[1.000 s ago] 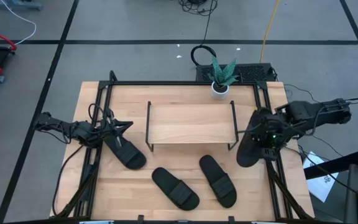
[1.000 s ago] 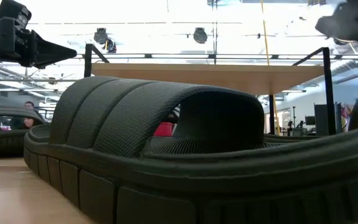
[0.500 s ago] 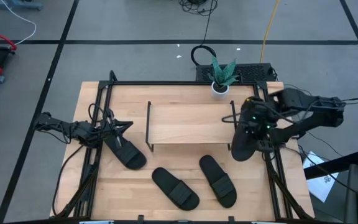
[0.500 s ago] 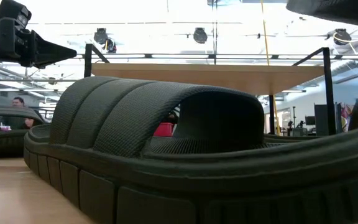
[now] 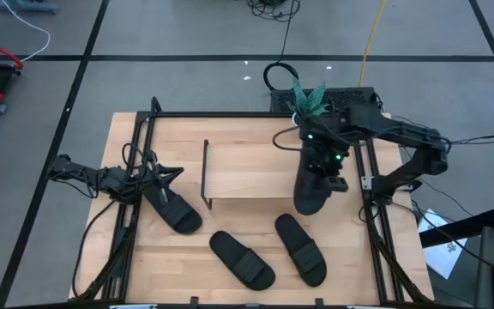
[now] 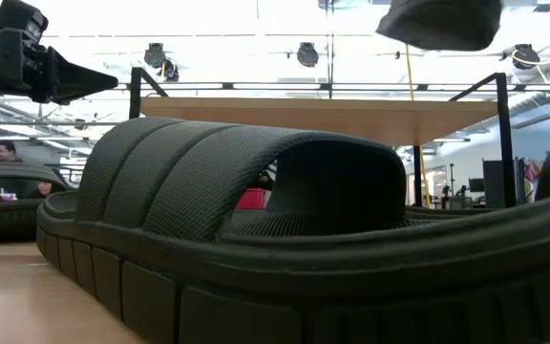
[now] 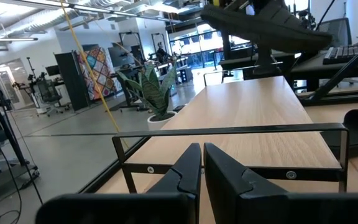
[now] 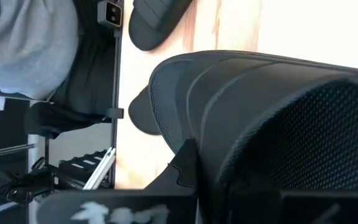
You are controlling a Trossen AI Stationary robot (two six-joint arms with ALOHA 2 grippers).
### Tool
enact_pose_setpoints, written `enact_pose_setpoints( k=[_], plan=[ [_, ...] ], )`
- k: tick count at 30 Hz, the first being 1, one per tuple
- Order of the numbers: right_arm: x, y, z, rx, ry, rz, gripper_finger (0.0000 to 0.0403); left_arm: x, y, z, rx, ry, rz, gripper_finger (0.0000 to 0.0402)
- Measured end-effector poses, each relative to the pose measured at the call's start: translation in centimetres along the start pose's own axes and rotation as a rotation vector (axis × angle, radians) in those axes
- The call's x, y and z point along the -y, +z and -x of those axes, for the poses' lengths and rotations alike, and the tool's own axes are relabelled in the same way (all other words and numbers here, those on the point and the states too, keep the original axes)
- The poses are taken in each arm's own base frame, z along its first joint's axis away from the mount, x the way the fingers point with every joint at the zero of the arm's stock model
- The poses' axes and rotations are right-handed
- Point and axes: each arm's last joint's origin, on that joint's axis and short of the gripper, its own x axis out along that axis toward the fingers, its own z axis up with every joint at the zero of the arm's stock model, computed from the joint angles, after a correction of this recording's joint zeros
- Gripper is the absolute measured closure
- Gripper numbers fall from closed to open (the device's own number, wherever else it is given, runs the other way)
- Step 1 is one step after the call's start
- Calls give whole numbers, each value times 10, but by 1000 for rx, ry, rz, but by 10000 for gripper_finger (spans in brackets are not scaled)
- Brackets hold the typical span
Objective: Pick and place slides into the shelf
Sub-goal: Put the black slipper on the shelf
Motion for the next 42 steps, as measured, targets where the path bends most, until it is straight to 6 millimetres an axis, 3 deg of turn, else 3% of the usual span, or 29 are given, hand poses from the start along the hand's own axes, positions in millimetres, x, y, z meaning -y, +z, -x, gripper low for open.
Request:
enact_pose_setpoints(
  k=[6, 12, 21, 30, 42],
  plan=[
    [26, 16, 0, 5, -7, 20, 402, 0, 0, 0, -1, 0, -2, 376],
    [45, 18, 1, 5, -21, 1, 402, 0, 0, 0, -2, 0, -18, 376],
    [73, 16, -28, -117, -12, -38, 401, 0, 0, 0, -3, 0, -25, 376],
    [92, 17, -34, -155, -34, -43, 399, 0, 0, 0, -3, 0, -26, 376],
    [99, 15, -31, -191, -130, 20, 382, 0, -1, 0, -6, -1, -28, 376]
  ],
)
